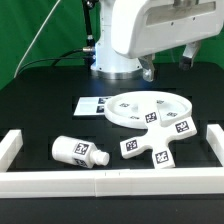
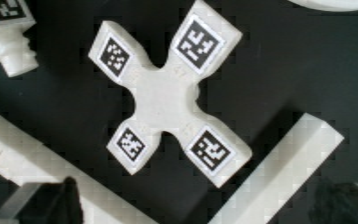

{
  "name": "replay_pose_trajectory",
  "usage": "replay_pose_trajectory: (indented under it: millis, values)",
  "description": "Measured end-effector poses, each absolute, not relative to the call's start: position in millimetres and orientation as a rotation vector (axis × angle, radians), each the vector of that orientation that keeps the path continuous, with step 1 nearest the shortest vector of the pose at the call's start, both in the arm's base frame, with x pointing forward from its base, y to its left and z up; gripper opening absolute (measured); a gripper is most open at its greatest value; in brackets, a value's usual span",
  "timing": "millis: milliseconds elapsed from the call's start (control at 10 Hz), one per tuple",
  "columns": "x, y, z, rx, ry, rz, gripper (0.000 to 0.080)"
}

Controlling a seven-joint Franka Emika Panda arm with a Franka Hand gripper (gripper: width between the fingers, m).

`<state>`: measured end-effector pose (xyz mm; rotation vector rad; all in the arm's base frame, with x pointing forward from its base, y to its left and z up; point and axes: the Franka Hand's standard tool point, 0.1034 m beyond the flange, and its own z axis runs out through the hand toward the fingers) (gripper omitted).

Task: Assemble round table

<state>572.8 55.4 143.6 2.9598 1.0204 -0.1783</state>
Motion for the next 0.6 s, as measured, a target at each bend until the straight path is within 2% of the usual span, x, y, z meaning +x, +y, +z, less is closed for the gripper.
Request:
replay_pose_trajectory:
  millis: [600]
  values:
    - [573.7, 53.3, 142.0, 2.977, 0.992, -0.177, 0.0649]
